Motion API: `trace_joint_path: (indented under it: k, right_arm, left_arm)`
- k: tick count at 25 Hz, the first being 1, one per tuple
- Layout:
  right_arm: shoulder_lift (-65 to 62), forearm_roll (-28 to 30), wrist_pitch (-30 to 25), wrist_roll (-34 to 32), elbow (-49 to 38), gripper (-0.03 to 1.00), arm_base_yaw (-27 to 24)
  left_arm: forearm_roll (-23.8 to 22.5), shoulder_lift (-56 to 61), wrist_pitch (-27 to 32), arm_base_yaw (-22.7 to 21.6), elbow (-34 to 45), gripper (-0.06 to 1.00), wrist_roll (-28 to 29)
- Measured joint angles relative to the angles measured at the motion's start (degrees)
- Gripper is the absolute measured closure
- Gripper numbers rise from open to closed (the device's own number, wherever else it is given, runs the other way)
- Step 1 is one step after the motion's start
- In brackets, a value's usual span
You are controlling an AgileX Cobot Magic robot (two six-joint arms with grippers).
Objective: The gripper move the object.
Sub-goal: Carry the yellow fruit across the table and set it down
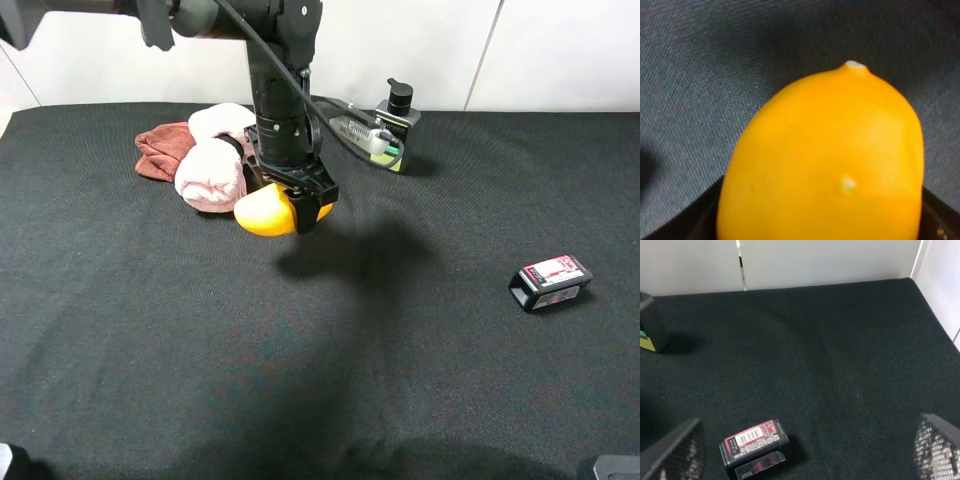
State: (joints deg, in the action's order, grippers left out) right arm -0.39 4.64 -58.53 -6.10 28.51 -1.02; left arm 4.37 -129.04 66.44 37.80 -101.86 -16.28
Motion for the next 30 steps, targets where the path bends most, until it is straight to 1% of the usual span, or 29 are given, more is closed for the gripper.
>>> trace_joint_path:
  k: [4, 7, 12, 15, 22, 30]
  right_arm:
    - [0.0, 0.0, 0.0, 0.0, 0.0, 0.34, 0.0]
    - [0.0, -0.02, 0.0, 0.0, 0.0, 0.34, 0.0]
    - [0.0, -0.02, 0.0, 0.0, 0.0, 0.34, 0.0]
    - [0.0, -0.02, 0.02, 0.0, 0.0, 0.34, 0.0]
    - [0.0, -0.02, 0.02, 0.0, 0.0, 0.34, 0.0]
    - [0.0, -0.02, 0.02, 0.0, 0.0, 0.34, 0.0]
  left_arm:
    - [-0.05, 0.0, 0.88, 0.0, -1.92, 0.29, 7.32]
    - [-0.05, 0.0, 0.93, 0.0, -3.07, 0.29, 10.15]
    - [-0.32, 0.11, 0.94, 0.0, -4.89, 0.29, 11.19]
    - [-2.23, 0.11, 0.94, 0.33, -6.56, 0.29, 11.44]
    - [-5.28, 0.11, 0.94, 2.99, -11.07, 0.29, 11.75]
    - [-5.7, 0.11, 0.99, 5.62, -12.98, 0.29, 11.87]
